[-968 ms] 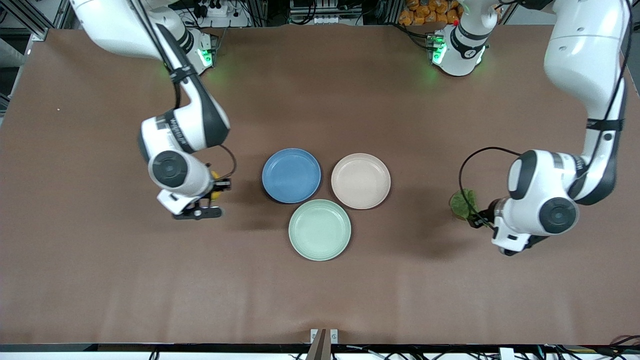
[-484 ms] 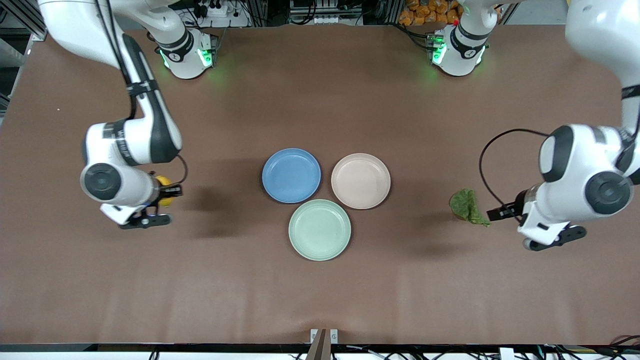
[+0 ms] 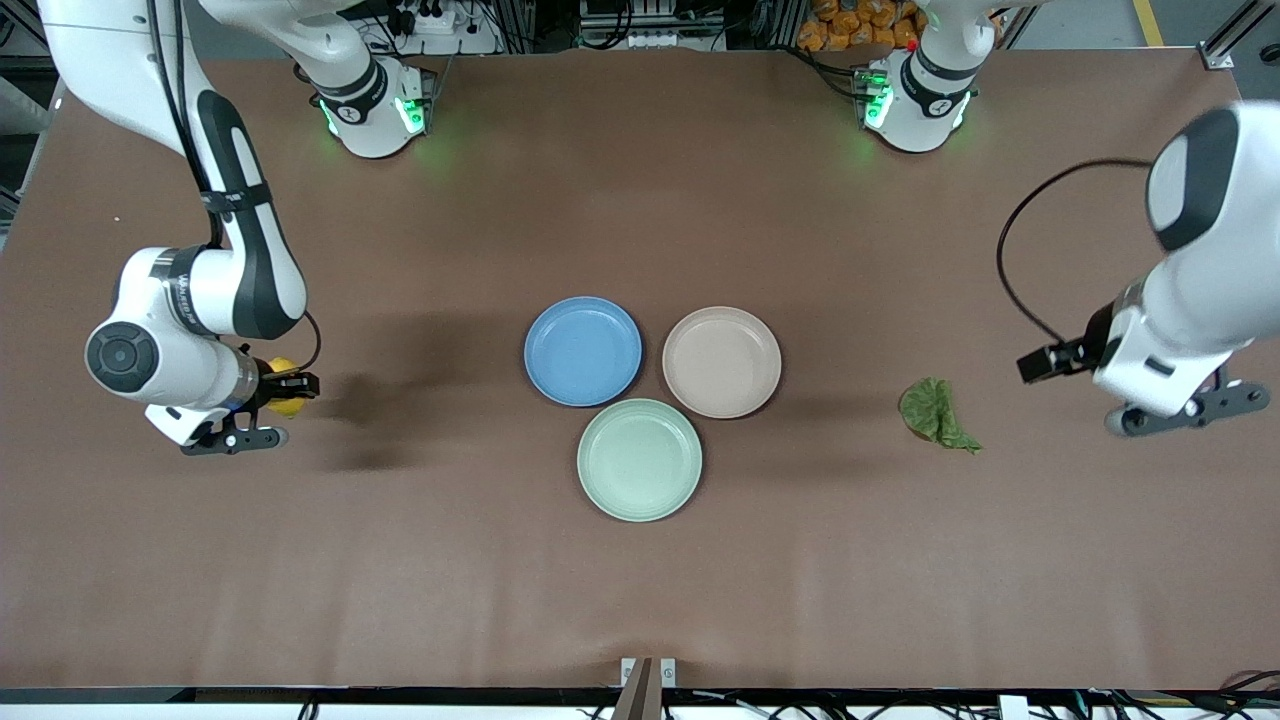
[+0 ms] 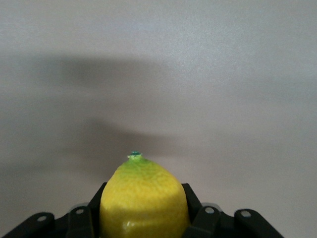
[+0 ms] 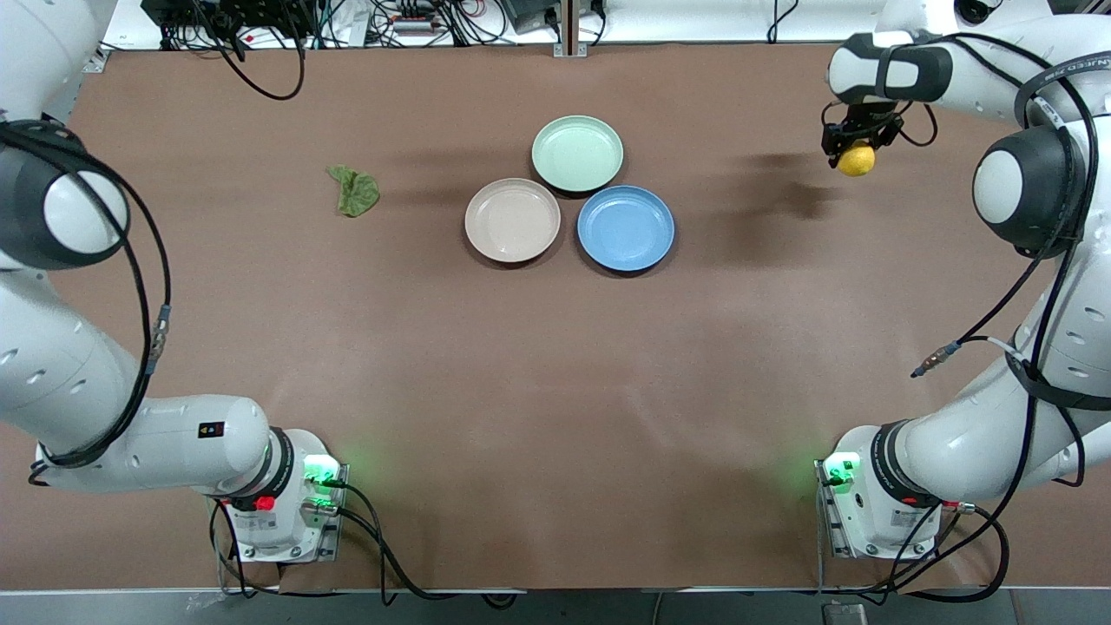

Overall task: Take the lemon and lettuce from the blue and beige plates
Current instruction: 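Release the lettuce onto the table with the left gripper and withdraw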

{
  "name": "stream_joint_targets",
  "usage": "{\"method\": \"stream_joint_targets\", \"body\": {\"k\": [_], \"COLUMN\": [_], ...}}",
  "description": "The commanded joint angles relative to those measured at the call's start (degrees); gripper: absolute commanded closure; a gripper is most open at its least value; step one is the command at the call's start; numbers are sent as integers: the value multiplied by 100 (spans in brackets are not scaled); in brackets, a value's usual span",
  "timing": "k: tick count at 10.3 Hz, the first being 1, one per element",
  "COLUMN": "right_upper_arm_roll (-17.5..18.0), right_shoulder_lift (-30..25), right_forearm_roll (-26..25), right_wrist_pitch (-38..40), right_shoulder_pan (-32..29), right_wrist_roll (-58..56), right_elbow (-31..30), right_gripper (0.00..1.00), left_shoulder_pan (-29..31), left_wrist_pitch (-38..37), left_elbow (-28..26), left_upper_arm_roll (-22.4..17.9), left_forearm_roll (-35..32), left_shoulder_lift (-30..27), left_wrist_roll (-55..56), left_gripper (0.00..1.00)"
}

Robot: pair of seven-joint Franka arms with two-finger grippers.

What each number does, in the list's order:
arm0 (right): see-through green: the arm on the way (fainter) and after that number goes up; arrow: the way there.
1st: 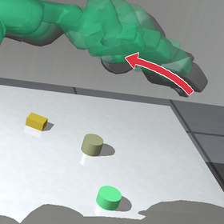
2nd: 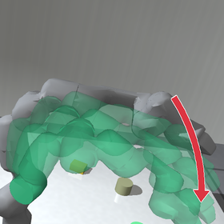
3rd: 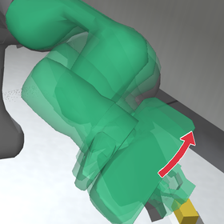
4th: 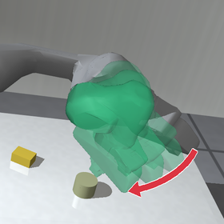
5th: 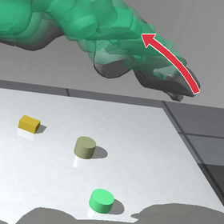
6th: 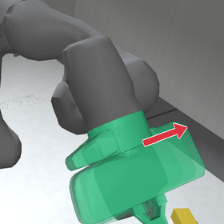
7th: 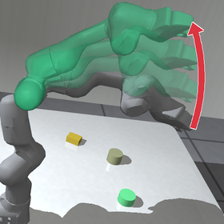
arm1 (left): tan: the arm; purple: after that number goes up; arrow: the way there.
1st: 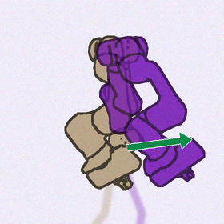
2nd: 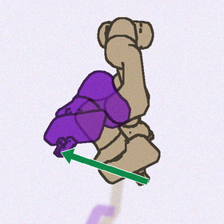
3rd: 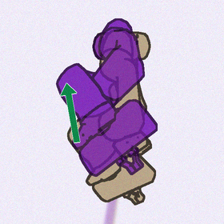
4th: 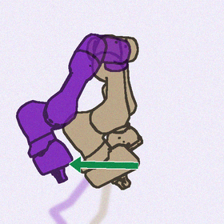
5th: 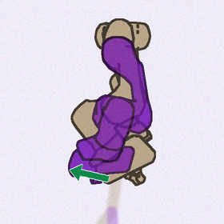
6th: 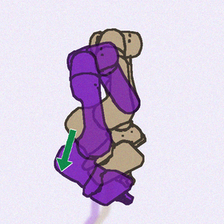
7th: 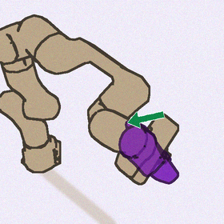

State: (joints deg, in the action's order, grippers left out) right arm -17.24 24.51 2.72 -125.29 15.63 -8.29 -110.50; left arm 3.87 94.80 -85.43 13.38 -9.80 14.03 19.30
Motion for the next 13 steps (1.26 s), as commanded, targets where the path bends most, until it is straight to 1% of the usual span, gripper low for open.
{"method": "stream_joint_targets", "body": {"k": [1, 2, 5, 7, 9, 10, 11, 12, 13], "right_upper_arm_roll": [28, 28, 45, 63, 89, 89, 89, 89, 89], "right_shoulder_lift": [-113, -52, 221, 387, 528, 590, 608, 625, 617], "right_forearm_roll": [97, 141, 256, 439, 502, 502, 502, 502, 502], "right_wrist_pitch": [-660, -941, -1751, -1944, -2138, -2148, -2157, -2148, -2122], "right_shoulder_pan": [-34, -16, 36, 80, 98, 115, 124, 124, 124], "right_wrist_roll": [-94, -94, -103, -112, -103, -103, -103, -94, -94], "right_elbow": [-488, -595, -824, -833, -833, -824, -824, -807, -807], "right_gripper": [90, 90, 90, 90, 89, 84, 74, 26, 0], "left_shoulder_pan": [52, 43, 61, 70, 105, 227, 202, 202, 202], "left_wrist_pitch": [-154, -294, -392, -681, -805, -805, -692, -604, -603], "left_elbow": [-167, -158, -158, -158, -158, -167, -211, -246, -237], "left_upper_arm_roll": [33, 33, -2, 67, -2, -11, -11, -20, -29], "left_forearm_roll": [371, 399, 408, 426, 828, 909, 970, 980, 980], "left_shoulder_lift": [-540, -663, -936, -1147, -1227, -1297, -1341, -1350, -1359], "left_wrist_roll": [-444, -454, -787, -797, -945, -1129, -1139, -1148, -1148], "left_gripper": [0, 0, 0, 0, 0, 0, 0, 0, 0]}}
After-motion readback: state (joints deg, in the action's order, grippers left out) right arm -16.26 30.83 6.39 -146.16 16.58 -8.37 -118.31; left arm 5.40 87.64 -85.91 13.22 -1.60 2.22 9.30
